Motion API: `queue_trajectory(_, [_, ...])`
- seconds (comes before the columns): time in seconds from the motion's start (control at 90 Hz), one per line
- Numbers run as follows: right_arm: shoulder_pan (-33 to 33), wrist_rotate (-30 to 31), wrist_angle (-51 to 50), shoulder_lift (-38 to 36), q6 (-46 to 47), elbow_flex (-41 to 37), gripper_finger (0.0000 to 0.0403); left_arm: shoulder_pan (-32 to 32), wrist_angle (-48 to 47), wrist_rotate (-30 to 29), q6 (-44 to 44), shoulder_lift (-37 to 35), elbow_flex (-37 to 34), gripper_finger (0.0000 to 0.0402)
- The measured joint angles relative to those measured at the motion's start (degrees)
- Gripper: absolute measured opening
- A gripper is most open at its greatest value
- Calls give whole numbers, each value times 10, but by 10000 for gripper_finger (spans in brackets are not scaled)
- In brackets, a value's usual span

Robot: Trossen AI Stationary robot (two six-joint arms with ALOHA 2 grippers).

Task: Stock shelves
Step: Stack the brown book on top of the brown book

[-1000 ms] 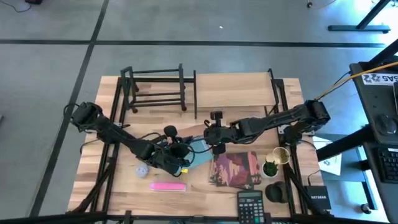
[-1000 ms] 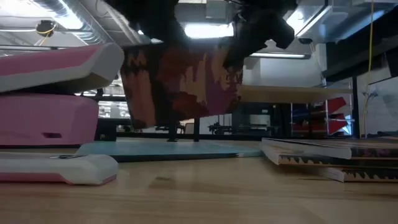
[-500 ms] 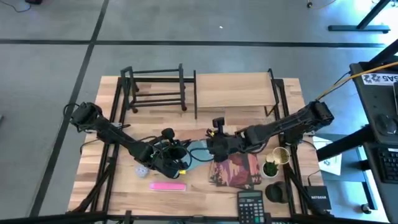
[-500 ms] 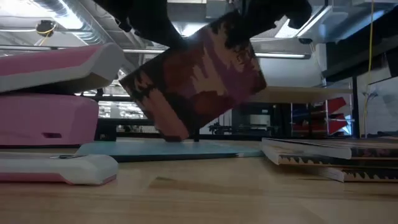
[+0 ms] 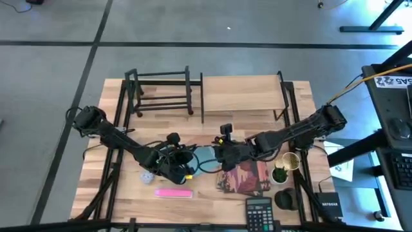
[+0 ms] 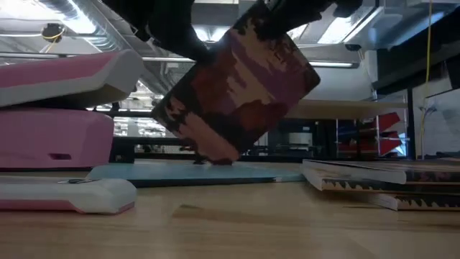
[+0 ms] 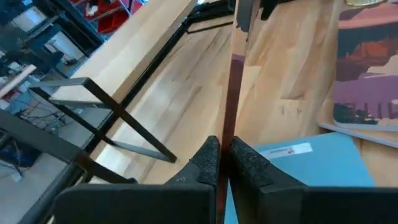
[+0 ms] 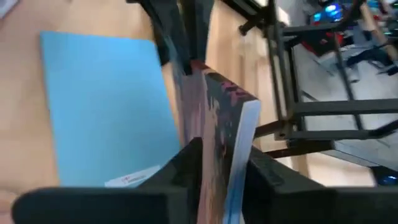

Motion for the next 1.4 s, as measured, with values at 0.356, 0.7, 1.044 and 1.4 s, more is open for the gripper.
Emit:
queue_trajectory(0.356, [0, -22, 23, 1, -17, 0, 4, 11, 109, 47, 49, 0, 1, 89])
queue_trajectory(0.7, [0, -25, 31, 1, -16, 0, 10, 24, 144, 78, 78, 0, 1, 24])
queue_trajectory(1.044, [51, 96, -79, -51, 11, 23, 131, 3, 144, -23, 18, -17, 1, 3])
queue_trajectory(1.4, [88, 90, -69, -186, 177, -106, 178, -75, 351, -63, 232, -76, 1, 1])
